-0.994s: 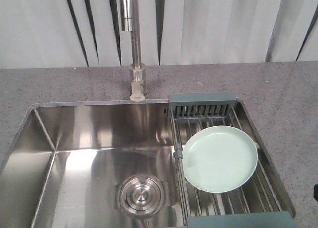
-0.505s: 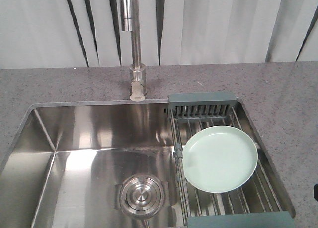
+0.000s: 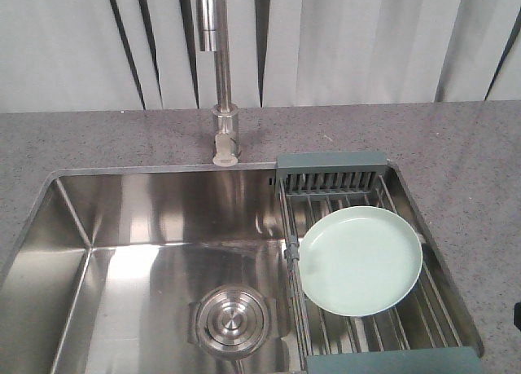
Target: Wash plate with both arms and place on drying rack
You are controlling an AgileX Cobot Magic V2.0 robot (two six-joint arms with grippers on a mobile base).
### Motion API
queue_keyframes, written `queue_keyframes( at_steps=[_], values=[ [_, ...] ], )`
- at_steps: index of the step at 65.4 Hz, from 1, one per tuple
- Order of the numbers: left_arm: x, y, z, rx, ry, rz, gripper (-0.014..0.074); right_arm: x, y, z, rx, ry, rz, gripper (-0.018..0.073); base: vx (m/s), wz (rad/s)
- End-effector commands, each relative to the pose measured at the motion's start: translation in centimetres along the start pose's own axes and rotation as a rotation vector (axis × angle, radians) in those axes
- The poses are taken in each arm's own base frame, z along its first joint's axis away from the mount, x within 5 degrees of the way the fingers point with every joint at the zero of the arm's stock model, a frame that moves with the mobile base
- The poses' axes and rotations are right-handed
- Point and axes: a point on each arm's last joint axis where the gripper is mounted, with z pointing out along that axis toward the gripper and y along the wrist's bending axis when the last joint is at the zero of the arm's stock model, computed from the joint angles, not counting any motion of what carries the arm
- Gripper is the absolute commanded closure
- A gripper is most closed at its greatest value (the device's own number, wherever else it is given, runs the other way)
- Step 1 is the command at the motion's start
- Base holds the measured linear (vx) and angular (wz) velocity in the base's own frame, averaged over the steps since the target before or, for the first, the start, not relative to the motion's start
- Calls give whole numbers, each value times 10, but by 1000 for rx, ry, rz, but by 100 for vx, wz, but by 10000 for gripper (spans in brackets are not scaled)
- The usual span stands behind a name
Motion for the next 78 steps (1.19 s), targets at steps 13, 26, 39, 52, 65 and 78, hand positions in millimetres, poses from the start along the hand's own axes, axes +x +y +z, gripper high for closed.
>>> queue_keyframes(
  at_steps=[13, 26, 39, 52, 65, 78],
  values=[
    [-20, -2, -5, 27, -176, -2, 95, -12, 0, -4, 7, -75, -9, 320, 0, 0],
    [-26, -7, -6, 79, -233, -51, 95, -12, 0, -4, 7, -75, -9, 320, 0, 0],
    [-47, -8, -5, 84, -322, -43, 95, -12, 0, -4, 7, -75, -9, 320, 0, 0],
    [-81, -12, 16, 65, -178, -6, 95, -12, 0, -4, 7, -75, -9, 320, 0, 0],
    [-111, -17, 48, 56, -68, 2, 98, -11, 0, -4, 7, -69, -9, 320, 0, 0],
    [-127, -22, 85, 51, 22, 5, 223, -11, 0, -4, 7, -62, -9, 320, 0, 0]
  ],
)
